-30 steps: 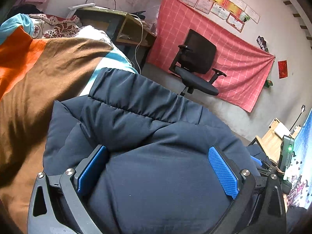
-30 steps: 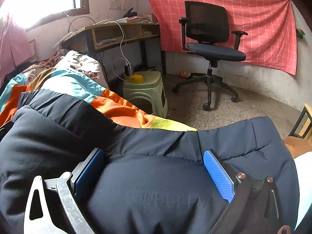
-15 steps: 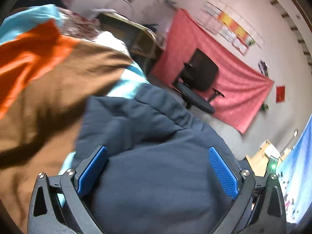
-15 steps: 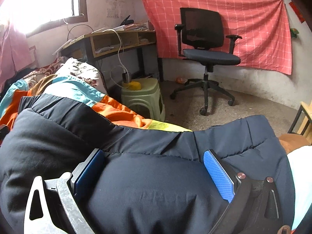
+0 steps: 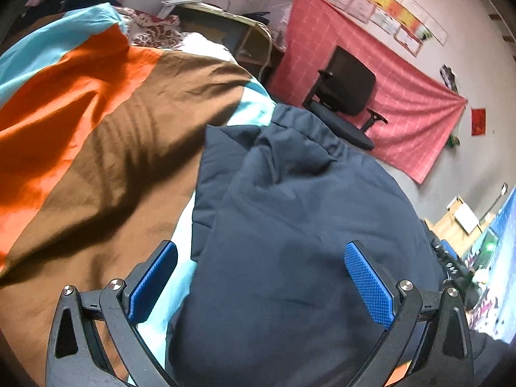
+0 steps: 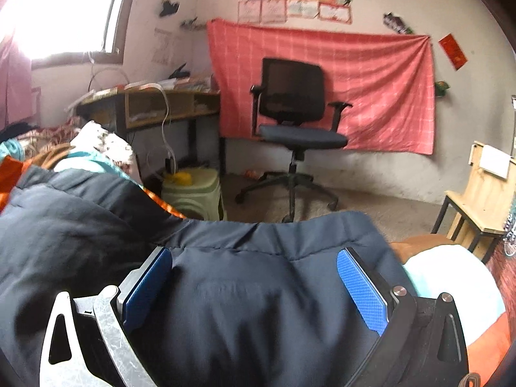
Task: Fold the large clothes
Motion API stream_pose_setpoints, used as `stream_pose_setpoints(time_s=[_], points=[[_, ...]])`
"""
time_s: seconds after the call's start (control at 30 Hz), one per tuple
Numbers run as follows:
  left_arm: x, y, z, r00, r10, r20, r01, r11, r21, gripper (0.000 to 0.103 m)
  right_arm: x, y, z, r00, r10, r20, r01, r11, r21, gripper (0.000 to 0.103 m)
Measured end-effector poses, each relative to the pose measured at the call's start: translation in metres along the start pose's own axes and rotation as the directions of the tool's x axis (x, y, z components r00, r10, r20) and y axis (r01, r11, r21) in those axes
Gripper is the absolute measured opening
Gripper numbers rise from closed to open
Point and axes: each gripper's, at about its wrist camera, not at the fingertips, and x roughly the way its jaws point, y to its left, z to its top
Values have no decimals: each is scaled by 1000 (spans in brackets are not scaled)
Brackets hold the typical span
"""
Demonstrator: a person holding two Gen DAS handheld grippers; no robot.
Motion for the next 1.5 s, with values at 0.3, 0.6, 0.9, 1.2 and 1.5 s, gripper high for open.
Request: stream_pose_setpoints(time_s=[0.3, 0.6, 0.9, 1.2, 1.5], points=[[9, 3, 9, 999, -27, -47, 26, 1000, -8, 102, -38, -48, -6, 978, 125, -168, -130, 991, -21, 103], [25, 24, 10, 978, -119, -170, 115, 993, -38, 102, -24, -124, -9, 912, 207, -353, -174, 977, 122, 103], [37, 25, 28, 949, -193, -250, 193, 981, -25, 102, 27, -161, -49, 773, 464, -433, -252, 851, 461, 103], [61, 37, 31, 942, -177, -286, 177, 984, -27, 102, 47, -176, -72, 703, 596, -389, -298, 743, 599, 103], [67, 59, 28, 916, -212, -340, 216, 976, -27, 102, 57, -192, -88, 618, 713, -333, -353, 629, 692, 103]])
